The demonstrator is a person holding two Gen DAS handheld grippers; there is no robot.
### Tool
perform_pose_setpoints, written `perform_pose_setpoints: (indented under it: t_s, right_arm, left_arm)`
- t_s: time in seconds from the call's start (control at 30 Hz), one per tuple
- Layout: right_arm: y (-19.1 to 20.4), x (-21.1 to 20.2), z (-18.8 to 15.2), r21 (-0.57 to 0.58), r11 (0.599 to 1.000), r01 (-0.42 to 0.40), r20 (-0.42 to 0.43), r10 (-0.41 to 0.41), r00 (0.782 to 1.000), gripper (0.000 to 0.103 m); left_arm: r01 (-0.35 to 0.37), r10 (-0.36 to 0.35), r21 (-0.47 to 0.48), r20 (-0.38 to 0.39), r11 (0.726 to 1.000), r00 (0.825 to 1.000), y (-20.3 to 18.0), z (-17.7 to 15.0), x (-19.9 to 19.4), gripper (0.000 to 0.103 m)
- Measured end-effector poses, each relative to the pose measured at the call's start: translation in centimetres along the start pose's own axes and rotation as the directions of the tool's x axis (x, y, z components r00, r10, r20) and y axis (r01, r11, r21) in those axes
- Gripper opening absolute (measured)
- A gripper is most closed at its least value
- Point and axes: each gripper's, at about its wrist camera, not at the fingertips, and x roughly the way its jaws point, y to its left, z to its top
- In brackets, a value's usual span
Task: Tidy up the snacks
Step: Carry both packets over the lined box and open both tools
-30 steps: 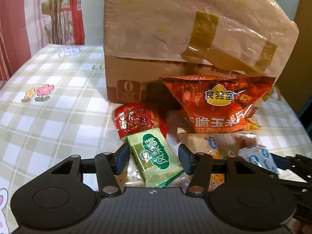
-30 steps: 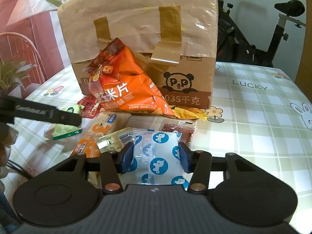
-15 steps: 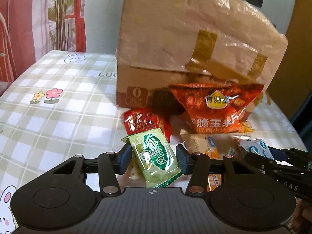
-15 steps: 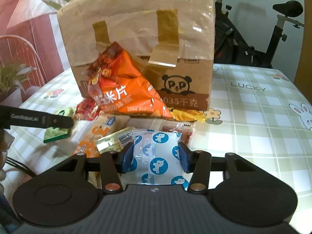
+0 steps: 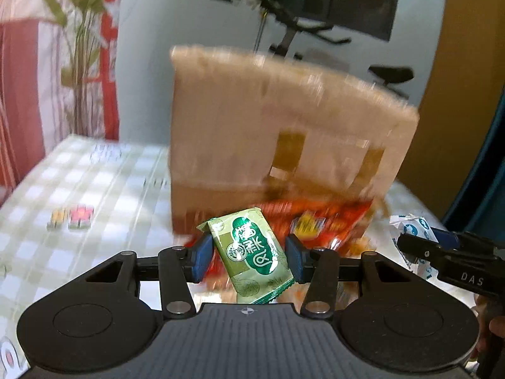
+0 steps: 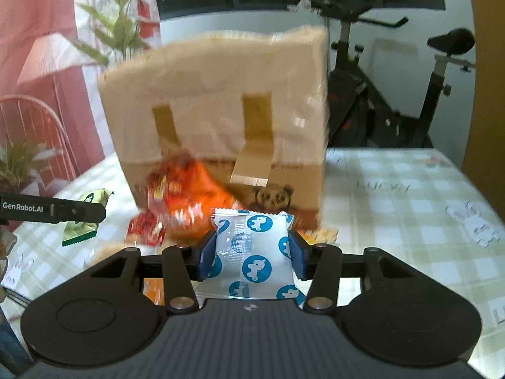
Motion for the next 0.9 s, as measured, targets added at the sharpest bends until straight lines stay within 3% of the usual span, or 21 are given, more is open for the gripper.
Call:
perform_pose_setpoints:
  t_s: [0.2, 0.53, 0.7, 0.9]
  right_arm:
    - [0.0, -2.2, 3.6, -0.018, 1.0, -0.002, 0.125, 0.004, 0.992, 0.05]
    - [-0.2, -2.7, 12.5, -0.063, 0.997, -0.054, 0.293, 0.07, 0.954, 0.05]
    - [0.0, -0.2, 16.4, -0.146, 0.988, -0.044, 0.331, 0.091, 0.939, 0.05]
    - [-0.6, 4.8, 18.3, -0.183, 0.983, -0.031, 0.284, 0.083, 0.955, 0.05]
  left_arm:
    - [0.048, -0.052, 0.034, 0.095, 0.998, 0.994, -0.7, 4.2, -1.5, 0.052]
    - [0.132, -0.146, 0.074, 0.217, 0.988, 0.965, -2.9, 12.9, -0.4, 0.052]
    - [0.16, -0.166, 0.044, 0.201, 0.986, 0.965, -3.5, 15.5, 2.9, 0.052]
    - [0.143, -0.142, 0.005, 0.144, 0.99, 0.979, -3.3, 16.3, 7.5, 0.052]
